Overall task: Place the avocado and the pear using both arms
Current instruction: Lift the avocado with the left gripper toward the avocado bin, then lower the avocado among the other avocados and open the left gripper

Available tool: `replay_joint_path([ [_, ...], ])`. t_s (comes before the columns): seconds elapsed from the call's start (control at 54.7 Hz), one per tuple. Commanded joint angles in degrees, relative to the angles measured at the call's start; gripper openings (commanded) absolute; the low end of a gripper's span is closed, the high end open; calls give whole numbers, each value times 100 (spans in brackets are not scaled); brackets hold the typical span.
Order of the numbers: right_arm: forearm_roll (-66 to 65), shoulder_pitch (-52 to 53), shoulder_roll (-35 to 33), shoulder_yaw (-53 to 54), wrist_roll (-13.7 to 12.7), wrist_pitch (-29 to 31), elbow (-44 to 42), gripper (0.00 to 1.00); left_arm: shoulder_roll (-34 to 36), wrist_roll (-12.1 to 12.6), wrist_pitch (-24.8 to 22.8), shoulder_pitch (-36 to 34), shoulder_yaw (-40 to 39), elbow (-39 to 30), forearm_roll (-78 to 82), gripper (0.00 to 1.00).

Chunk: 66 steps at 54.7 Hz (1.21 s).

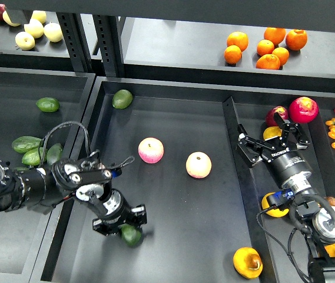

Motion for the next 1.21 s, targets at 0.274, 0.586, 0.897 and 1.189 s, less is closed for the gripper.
replay_joint_path([
  [0.274, 0, -18, 0, -9, 0, 8, 3, 100, 492, 0, 2, -659, -470, -15, 0, 5],
  [0.586, 0, -18, 0, -9, 0, 8, 3, 100, 1564, 0, 2, -695, -479, -15, 18, 6],
  [0.897, 0, -18, 0, -18, 0, 8, 3, 100, 2381, 0, 2, -642, -479, -15, 18, 7],
  [1.189, 0, -18, 0, -18, 0, 8, 11, 100, 2856, 0, 2, -493, -479, -24, 123, 7],
])
